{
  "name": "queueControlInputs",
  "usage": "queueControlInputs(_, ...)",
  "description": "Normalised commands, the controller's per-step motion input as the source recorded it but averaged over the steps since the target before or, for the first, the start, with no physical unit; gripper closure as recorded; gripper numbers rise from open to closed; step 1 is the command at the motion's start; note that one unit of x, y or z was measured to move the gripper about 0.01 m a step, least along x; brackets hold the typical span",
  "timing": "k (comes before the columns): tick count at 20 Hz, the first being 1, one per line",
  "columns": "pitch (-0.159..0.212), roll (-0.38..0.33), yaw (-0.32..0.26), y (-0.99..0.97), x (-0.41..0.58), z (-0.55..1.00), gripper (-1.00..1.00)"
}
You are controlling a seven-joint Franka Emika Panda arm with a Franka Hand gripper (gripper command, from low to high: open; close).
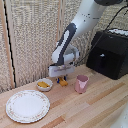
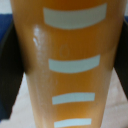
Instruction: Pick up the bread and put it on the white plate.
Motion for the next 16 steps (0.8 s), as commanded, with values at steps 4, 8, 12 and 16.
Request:
queueControlInputs(4, 0.002, 0.0, -0.019, -0.01, 0.026, 1.0, 1.0)
queueControlInputs(8, 0.001, 0.007, -0.023, 0.4, 0.002, 0.98, 1.0)
queueControlInputs(12, 0.019, 0.066, -0.002, 0.63, -0.08, 0.68, 1.0)
queueControlInputs(16, 0.0, 0.07, 0.0, 0.76, -0.204, 0.5, 1.0)
